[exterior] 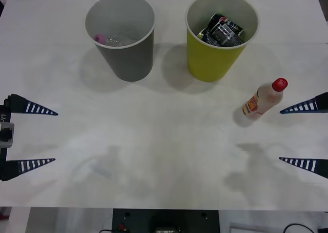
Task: Put the can into the green bin and the plastic bottle into the gray bin
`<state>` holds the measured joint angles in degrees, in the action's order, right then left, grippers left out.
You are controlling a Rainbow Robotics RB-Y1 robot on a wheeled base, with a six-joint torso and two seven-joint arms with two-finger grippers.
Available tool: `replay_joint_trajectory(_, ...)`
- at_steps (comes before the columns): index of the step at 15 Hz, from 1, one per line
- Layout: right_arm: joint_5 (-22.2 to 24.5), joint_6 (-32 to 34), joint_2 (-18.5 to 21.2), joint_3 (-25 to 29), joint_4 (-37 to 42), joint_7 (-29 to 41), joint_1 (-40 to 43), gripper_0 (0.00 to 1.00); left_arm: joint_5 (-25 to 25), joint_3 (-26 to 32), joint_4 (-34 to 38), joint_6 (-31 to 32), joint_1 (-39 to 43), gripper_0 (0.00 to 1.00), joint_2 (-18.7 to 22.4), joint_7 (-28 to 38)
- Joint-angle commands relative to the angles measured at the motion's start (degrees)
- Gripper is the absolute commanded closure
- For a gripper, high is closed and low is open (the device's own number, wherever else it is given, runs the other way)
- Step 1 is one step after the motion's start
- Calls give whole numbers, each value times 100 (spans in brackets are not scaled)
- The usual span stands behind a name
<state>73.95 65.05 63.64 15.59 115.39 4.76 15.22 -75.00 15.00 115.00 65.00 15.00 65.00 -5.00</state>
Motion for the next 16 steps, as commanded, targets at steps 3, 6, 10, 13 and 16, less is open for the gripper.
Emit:
replay_joint_trajectory(3, -460, 8, 0, 111, -429, -160, 7, 0, 0, 0, 0, 0, 0, 2, 0, 0)
replay_joint_trajectory(6, -794, 26, 0, 146, -790, -353, 7, 0, 0, 0, 0, 0, 0, 2, 0, 0)
replay_joint_trajectory(10, -1181, 324, -53, 322, -1501, -1118, -2, 0, 0, 0, 0, 0, 0, 2, 0, 0)
replay_joint_trajectory(13, -1357, 404, -167, 322, -2108, -1751, -81, 0, 0, 0, 0, 0, 0, 2, 0, 0)
replay_joint_trajectory(16, -1365, 491, -431, 287, -2662, -2058, -345, 0, 0, 0, 0, 0, 0, 2, 0, 0)
